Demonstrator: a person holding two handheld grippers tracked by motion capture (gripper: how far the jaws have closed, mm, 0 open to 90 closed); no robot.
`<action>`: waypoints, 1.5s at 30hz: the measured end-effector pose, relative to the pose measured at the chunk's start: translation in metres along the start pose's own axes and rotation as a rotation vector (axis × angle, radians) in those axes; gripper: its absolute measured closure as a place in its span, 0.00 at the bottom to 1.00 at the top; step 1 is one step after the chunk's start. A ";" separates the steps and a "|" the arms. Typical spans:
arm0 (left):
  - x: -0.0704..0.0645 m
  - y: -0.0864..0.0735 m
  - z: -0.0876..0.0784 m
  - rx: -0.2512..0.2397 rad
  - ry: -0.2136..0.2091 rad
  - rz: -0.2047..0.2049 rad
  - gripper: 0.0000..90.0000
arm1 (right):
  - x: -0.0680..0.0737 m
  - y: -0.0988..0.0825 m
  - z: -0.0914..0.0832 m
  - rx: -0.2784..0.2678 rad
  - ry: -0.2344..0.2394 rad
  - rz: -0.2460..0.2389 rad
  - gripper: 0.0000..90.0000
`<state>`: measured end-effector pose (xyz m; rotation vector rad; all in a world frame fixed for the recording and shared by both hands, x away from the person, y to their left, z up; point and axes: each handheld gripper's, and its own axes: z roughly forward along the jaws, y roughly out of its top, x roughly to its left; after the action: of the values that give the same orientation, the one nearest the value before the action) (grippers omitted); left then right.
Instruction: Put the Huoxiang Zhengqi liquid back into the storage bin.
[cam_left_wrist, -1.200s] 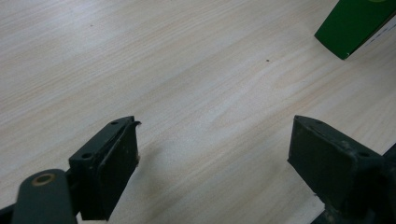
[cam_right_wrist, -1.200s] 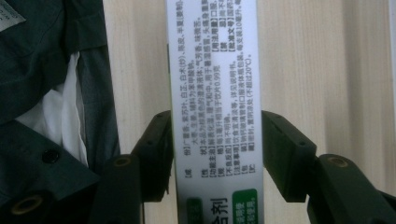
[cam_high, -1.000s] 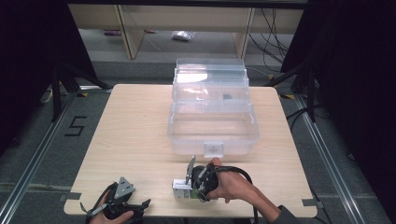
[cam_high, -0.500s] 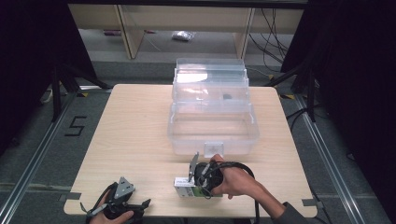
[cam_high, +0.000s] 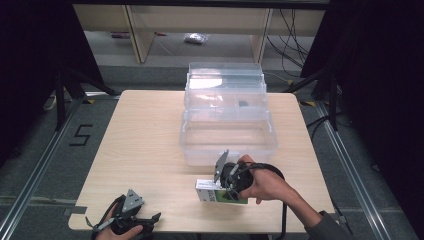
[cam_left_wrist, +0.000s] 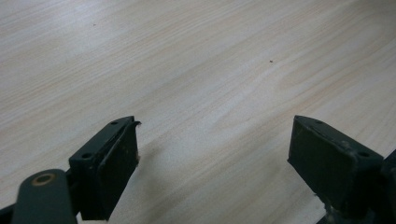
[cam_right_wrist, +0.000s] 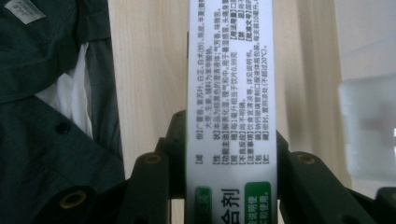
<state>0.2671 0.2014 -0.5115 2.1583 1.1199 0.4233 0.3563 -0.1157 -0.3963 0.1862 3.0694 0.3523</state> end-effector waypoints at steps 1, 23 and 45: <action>0.000 0.000 0.000 0.003 -0.002 0.004 0.17 | 0.001 0.000 -0.004 0.002 0.002 0.030 0.73; 0.001 -0.001 0.000 -0.001 0.002 -0.001 0.17 | -0.052 -0.007 -0.088 -0.079 -0.039 0.111 0.72; 0.001 -0.001 0.001 0.013 0.003 0.001 0.17 | -0.135 -0.042 -0.093 -0.079 -0.085 0.182 0.72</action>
<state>0.2678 0.2026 -0.5134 2.1705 1.1257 0.4213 0.4802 -0.1939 -0.3115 0.4667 2.9559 0.4600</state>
